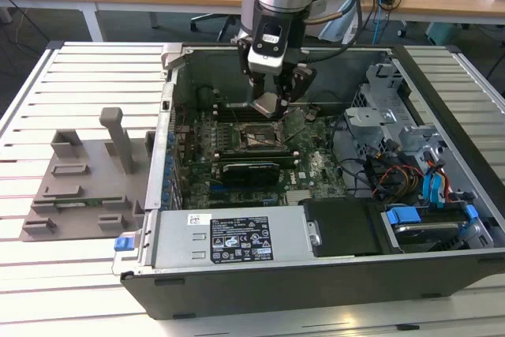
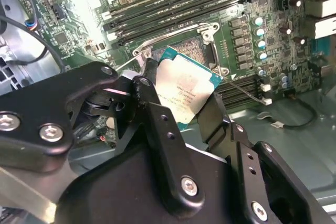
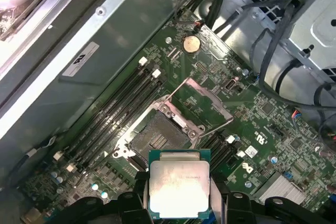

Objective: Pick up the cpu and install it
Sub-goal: 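Place the cpu into insertion slot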

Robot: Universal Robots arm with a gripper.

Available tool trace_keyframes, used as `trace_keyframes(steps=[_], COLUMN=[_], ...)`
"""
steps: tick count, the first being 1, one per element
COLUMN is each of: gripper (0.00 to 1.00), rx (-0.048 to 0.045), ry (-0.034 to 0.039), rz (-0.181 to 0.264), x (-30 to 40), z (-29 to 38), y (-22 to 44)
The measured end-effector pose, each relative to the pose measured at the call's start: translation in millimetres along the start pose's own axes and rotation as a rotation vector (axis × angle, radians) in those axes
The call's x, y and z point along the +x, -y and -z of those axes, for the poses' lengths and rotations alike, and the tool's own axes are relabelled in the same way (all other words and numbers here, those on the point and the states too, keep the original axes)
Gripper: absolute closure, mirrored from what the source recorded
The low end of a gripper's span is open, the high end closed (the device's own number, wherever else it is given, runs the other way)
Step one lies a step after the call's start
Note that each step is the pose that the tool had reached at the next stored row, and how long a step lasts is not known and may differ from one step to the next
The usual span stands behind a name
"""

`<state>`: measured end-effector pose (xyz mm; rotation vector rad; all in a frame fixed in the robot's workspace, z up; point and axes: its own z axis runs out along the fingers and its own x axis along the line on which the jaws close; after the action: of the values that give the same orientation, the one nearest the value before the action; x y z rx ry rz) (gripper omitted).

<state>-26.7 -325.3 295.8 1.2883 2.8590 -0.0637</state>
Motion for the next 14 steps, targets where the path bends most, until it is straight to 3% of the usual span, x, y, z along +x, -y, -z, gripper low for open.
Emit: trace_keyframes(steps=[14], gripper=[0.45], rx=[0.0031], ry=[-0.0053], rz=[-0.15], x=[0.0], z=[0.0], y=[0.0])
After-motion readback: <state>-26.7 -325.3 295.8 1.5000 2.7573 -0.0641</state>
